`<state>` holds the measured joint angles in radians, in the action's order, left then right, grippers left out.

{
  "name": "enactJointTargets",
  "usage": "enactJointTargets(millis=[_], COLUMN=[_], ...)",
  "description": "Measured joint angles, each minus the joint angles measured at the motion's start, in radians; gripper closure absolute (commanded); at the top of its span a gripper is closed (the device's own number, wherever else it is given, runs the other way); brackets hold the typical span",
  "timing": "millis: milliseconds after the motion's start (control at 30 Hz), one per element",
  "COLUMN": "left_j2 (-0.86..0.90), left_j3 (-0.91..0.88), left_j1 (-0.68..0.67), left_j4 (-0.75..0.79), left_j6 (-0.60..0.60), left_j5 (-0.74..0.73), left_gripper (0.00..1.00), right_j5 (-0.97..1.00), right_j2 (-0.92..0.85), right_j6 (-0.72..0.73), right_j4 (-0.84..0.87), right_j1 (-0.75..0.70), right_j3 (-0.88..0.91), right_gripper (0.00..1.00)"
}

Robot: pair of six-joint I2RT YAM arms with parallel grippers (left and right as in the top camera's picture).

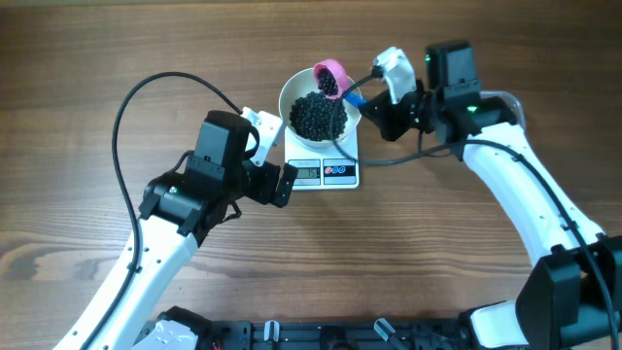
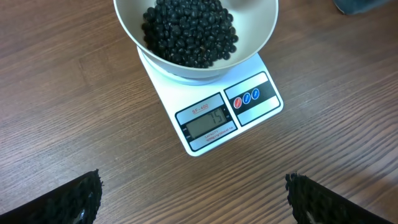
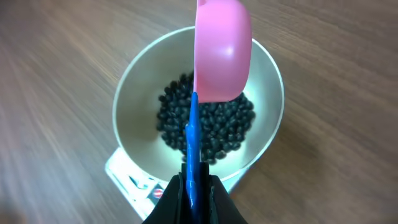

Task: Scoop item into bowl and weigh 150g on scale
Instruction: 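Tip the scoop to pour beans into the bowl, right gripper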

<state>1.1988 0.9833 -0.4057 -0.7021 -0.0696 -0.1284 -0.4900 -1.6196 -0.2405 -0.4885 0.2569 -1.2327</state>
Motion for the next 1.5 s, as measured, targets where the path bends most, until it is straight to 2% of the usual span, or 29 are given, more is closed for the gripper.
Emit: enactJointTargets(millis=[267, 533, 733, 1000, 1200, 1300, 1500], left_j2=[0.000, 0.000, 0.000, 0.000, 0.000, 0.000, 0.000], left_j3=[0.000, 0.000, 0.000, 0.000, 0.000, 0.000, 0.000], left_j1=[0.000, 0.000, 0.000, 0.000, 0.000, 0.000, 0.000], left_j4=[0.000, 0.000, 0.000, 0.000, 0.000, 0.000, 0.000], left_j6=[0.000, 0.000, 0.000, 0.000, 0.000, 0.000, 0.000], left_j5=[0.000, 0.000, 0.000, 0.000, 0.000, 0.000, 0.000], left_gripper=[0.00, 0.00, 0.00, 0.00, 0.00, 0.00, 0.00], right_j5=[0.178, 0.212, 0.255, 0.421, 0.447, 0.446, 0.401], right_j2=[0.000, 0.013, 0.108, 0.109, 0.109, 0.109, 0.109], right_j6=[-0.113, -0.133, -0.174, -0.259, -0.269, -0.233, 0.062], right_j4=[0.000, -0.002, -0.024, -0.040, -0.027, -0.026, 0.017], right_j1=[0.079, 0.095, 0.100, 0.162, 0.210, 0.210, 0.209], right_j3=[0.000, 0.000, 0.000, 0.000, 0.000, 0.000, 0.000], right_gripper=[0.96, 0.96, 0.96, 0.96, 0.96, 0.96, 0.96])
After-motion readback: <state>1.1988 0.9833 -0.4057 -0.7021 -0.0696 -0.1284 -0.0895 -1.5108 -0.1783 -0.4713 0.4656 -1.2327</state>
